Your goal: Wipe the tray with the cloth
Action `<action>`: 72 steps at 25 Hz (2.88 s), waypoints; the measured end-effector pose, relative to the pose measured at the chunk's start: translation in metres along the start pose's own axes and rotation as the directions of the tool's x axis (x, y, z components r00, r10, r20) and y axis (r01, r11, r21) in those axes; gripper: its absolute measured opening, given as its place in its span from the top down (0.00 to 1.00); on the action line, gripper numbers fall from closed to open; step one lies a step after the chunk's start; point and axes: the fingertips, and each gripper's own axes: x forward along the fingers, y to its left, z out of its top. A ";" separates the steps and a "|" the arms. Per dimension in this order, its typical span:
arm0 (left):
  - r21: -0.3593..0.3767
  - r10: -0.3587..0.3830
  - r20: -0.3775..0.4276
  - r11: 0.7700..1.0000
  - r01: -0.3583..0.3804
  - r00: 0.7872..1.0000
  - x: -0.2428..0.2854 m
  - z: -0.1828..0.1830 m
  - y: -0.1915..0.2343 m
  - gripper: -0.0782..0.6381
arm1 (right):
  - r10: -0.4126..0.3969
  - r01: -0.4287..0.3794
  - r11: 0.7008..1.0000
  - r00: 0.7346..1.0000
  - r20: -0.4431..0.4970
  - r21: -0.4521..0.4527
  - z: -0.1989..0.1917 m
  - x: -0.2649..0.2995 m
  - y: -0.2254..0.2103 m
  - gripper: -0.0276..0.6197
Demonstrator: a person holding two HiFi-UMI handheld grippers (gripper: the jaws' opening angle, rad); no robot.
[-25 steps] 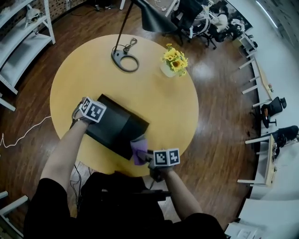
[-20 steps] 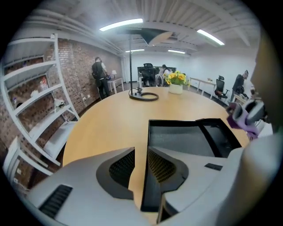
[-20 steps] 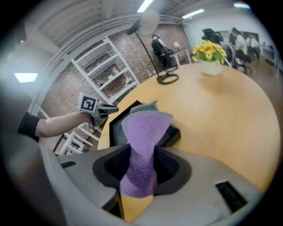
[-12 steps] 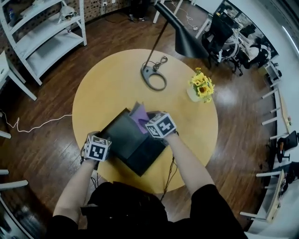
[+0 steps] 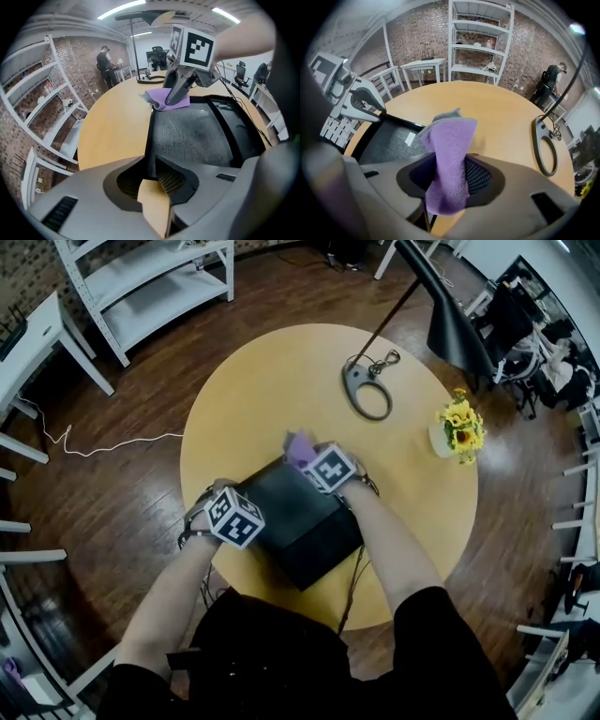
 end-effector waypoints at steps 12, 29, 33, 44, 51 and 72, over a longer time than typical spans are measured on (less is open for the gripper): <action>0.170 0.064 -0.018 0.984 -0.060 0.998 0.004 -0.006 0.000 0.86 | -0.041 0.047 0.990 0.998 -0.046 0.136 -0.088 -0.033 0.012 0.68; 0.266 0.063 -0.062 0.963 -0.044 0.996 0.005 0.004 0.001 0.86 | 0.053 -0.028 0.884 0.998 -0.040 0.466 -0.206 -0.093 0.044 0.68; 0.333 0.053 -0.014 0.942 -0.045 0.998 0.006 0.009 -0.004 0.86 | 0.014 -0.032 0.824 0.999 0.035 0.566 -0.212 -0.095 0.054 0.70; 0.435 -0.056 0.091 0.900 0.011 0.994 0.044 0.074 -0.026 0.85 | -0.112 0.003 0.609 0.990 0.083 0.793 -0.250 -0.116 0.104 0.72; 0.549 -0.125 0.061 0.833 0.071 0.990 0.079 0.121 -0.073 0.82 | -0.174 -0.097 0.354 0.971 0.167 0.930 -0.262 -0.128 0.157 0.72; -0.080 -0.309 0.181 0.941 0.328 0.933 -0.008 0.048 -0.084 0.69 | -0.186 0.158 0.974 0.967 0.176 0.163 -0.152 -0.146 0.014 0.72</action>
